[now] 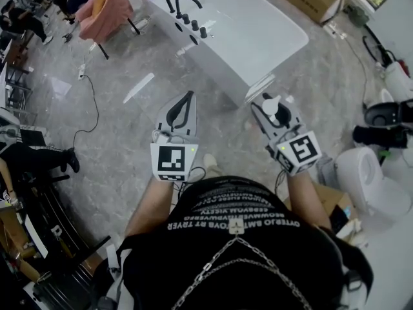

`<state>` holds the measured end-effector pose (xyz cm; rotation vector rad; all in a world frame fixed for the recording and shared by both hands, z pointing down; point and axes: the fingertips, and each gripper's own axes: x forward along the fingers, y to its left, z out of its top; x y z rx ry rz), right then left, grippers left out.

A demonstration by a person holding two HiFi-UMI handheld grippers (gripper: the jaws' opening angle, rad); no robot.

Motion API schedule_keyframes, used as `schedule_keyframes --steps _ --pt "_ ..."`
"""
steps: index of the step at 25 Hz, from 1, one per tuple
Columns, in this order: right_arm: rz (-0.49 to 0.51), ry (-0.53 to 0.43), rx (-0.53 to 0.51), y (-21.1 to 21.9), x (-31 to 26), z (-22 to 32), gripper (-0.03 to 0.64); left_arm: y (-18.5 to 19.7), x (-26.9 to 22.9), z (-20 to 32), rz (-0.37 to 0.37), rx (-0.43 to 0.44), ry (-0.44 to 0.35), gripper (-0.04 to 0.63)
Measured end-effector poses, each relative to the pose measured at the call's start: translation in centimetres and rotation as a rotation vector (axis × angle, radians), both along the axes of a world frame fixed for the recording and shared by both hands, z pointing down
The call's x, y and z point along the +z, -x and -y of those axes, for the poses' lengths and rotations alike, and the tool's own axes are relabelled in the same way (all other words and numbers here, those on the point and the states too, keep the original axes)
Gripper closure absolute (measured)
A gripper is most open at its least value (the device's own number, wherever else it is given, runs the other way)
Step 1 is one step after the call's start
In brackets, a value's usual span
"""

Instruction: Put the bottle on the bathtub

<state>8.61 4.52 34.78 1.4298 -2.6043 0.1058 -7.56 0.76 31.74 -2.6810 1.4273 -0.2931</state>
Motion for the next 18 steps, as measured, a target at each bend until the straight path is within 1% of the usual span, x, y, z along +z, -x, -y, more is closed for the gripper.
schedule_keyframes --steps 3,6,10,14,18 --pt "-0.003 -0.004 0.012 0.8 -0.5 1.3 0.471 1.0 0.0 1.4 0.025 0.011 -0.006 0.594" --pt "0.022 -0.002 0.013 1.8 -0.4 3.1 0.471 2.0 -0.1 3.4 0.026 0.018 -0.009 0.594" --pt "0.005 -0.002 0.021 2.9 -0.3 5.7 0.471 3.2 -0.1 6.3 0.021 0.026 -0.008 0.594" --pt "0.034 -0.012 0.039 3.8 -0.2 5.8 0.471 3.7 0.4 6.6 -0.006 0.043 0.001 0.594" --pt "0.041 -0.005 0.049 4.2 -0.1 5.6 0.471 3.9 0.9 6.9 0.014 0.062 0.0 0.594"
